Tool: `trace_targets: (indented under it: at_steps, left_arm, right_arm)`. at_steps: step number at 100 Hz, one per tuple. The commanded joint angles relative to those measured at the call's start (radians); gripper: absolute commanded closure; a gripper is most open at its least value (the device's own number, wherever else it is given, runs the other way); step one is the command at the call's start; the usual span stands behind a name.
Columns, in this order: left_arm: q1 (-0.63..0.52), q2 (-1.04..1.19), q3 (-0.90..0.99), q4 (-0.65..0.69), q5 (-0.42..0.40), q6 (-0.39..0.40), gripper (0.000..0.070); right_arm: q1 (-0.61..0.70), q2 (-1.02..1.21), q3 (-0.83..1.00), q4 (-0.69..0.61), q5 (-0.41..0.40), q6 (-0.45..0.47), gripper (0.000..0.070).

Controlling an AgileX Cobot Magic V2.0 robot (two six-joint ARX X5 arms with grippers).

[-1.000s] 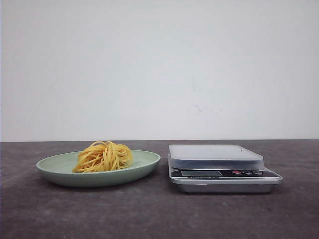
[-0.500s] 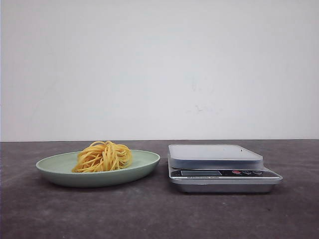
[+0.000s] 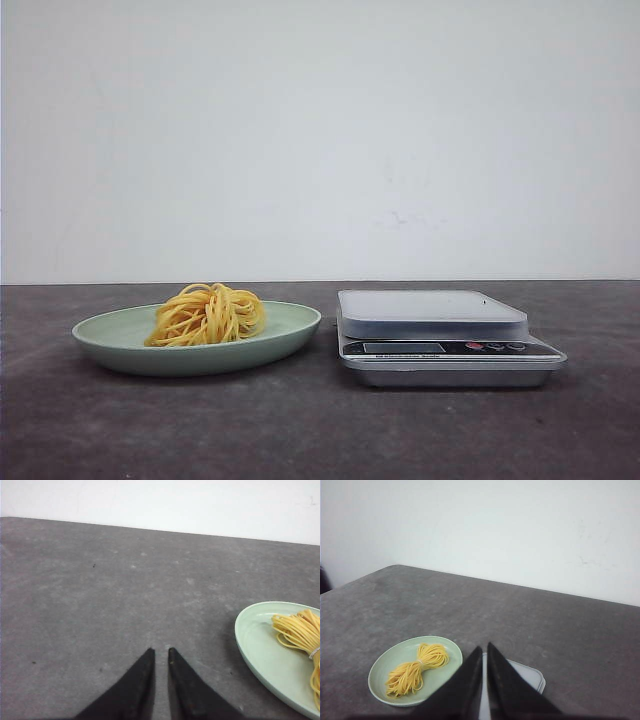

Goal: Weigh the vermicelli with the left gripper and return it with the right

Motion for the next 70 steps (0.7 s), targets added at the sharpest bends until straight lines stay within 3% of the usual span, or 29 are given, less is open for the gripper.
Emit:
trace_targets:
  at_steps: [1, 9, 22, 50, 70]
  left_arm:
    - [0.002, 0.000, -0.018, -0.005, 0.003, 0.006, 0.0688]
    - [0.002, 0.000, -0.018, -0.005, 0.003, 0.006, 0.0689]
    - [0.002, 0.000, -0.018, -0.005, 0.004, 0.006, 0.0689]
    - [0.002, 0.000, -0.018, -0.005, 0.004, 0.006, 0.0689]
    - [0.002, 0.000, -0.018, -0.005, 0.004, 0.006, 0.0689]
  right_arm:
    - [0.005, 0.000, 0.007, 0.012, 0.004, -0.031, 0.0693]
    - [0.004, 0.000, 0.007, 0.018, 0.031, -0.079, 0.0692]
    - [-0.065, -0.019, -0.008, 0.018, 0.091, -0.081, 0.0693]
    - [-0.562, -0.172, -0.214, 0.033, -0.031, -0.075, 0.0693]
    - [-0.727, -0.298, -0.415, 0.093, -0.045, -0.014, 0.0693]
